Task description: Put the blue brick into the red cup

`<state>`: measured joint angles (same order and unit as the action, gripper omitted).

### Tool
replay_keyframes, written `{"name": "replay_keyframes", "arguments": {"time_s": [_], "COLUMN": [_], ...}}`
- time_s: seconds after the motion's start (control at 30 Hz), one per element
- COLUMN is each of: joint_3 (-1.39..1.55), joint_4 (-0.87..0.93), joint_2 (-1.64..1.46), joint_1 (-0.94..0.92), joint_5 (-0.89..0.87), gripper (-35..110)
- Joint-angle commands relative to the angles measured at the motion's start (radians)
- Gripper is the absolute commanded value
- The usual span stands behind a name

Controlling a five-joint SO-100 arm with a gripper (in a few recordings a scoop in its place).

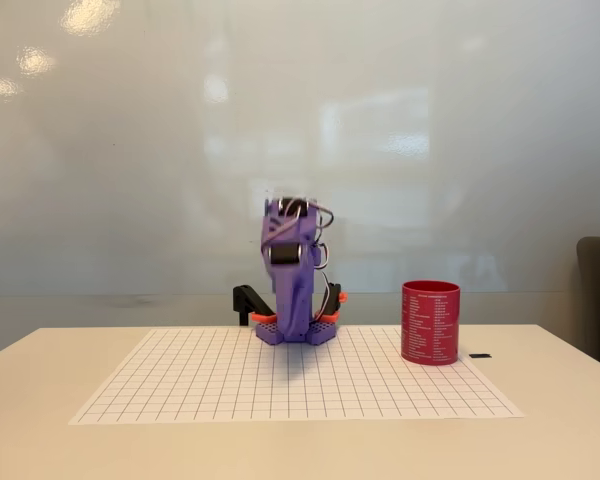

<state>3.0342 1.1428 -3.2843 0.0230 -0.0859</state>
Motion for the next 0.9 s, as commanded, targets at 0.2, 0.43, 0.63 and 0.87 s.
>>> {"name": "replay_keyframes", "arguments": {"time_s": [0.2,0.43,0.63,0.87], "joint_3": [-0.005,-0.005,-0.005,-0.005], "joint_4": [0.048,0.048,0.049,0.049], "joint_2": [-0.018,-0.018,-0.018,-0.018], "joint_1": [0.008,0.008,-0.015,-0.020], "joint_5": [-0.023,-0.026,-0.043,-0.046], "gripper": [0,0,0,0]}}
